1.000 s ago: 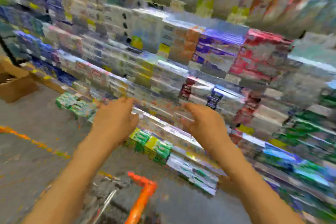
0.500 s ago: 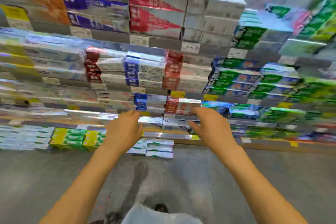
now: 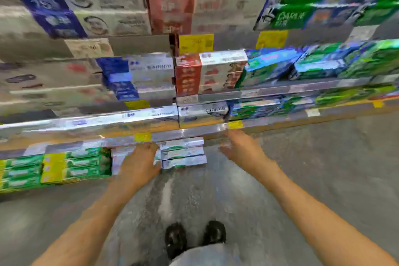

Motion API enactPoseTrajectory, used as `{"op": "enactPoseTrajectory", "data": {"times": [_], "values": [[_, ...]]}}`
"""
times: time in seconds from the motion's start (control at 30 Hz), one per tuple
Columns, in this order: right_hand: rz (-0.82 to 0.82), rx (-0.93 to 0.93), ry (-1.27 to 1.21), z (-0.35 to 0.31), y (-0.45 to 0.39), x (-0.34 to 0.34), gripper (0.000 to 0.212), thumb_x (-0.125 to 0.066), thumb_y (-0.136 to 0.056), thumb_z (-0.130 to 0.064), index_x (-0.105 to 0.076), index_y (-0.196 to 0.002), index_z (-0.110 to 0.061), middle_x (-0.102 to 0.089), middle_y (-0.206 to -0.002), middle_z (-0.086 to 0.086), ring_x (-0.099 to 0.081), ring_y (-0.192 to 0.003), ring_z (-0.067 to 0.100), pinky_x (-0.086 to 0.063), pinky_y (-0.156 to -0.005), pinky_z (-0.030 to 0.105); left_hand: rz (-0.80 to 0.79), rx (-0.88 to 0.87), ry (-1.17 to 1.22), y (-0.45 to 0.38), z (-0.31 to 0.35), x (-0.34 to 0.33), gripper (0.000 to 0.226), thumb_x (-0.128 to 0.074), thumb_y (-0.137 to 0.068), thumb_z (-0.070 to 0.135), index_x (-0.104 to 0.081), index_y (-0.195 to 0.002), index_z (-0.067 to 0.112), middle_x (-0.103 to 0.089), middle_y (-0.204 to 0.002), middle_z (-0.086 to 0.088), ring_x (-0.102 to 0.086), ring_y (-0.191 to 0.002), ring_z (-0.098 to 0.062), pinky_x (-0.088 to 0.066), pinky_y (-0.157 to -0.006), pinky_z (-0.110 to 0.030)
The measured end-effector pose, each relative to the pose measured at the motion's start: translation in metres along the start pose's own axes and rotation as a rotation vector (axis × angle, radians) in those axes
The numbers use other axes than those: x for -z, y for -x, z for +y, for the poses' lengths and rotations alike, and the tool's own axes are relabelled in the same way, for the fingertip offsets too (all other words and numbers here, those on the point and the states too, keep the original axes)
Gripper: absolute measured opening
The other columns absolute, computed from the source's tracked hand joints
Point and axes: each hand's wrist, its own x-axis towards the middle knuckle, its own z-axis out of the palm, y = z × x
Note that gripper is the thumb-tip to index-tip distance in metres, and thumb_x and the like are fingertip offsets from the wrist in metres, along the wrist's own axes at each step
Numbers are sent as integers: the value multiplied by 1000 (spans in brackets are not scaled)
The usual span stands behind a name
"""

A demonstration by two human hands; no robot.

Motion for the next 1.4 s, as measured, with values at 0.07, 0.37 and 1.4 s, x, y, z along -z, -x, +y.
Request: {"op": "enactPoseTrajectory", "data": {"times": [0.07,0.37,1.4], "values": [[-12,19,24,26,-39,-57,42,-59,-91,-26,-51,-129,-11,-53,-131,8,-46,-123,27,-44,-92,38,-2,-7,7,-46,-2,-61,55,-56,-90,36,-38,-140,20,-42,-142,-5,-38,-131,-24,-41,-100,-40],[-99,157,268,118,-205,-268,48,-57,-91,-29,-43,-134,-13,-47,-135,9,-41,-124,29,-41,-90,36,111,-108,-149,-233,-10,-244,63,-53,-92,36,-27,-144,14,-38,-139,-9,-37,-128,-28,-38,-97,-39],[-24,275,111,189,-189,-356,44,-64,-82,-29,-46,-121,-18,-56,-121,2,-55,-107,25,-42,-82,33,293,-328,-234,-232,-7,-341,53,-51,-92,33,-31,-138,16,-43,-133,-6,-41,-123,-25,-31,-95,-33]]}}
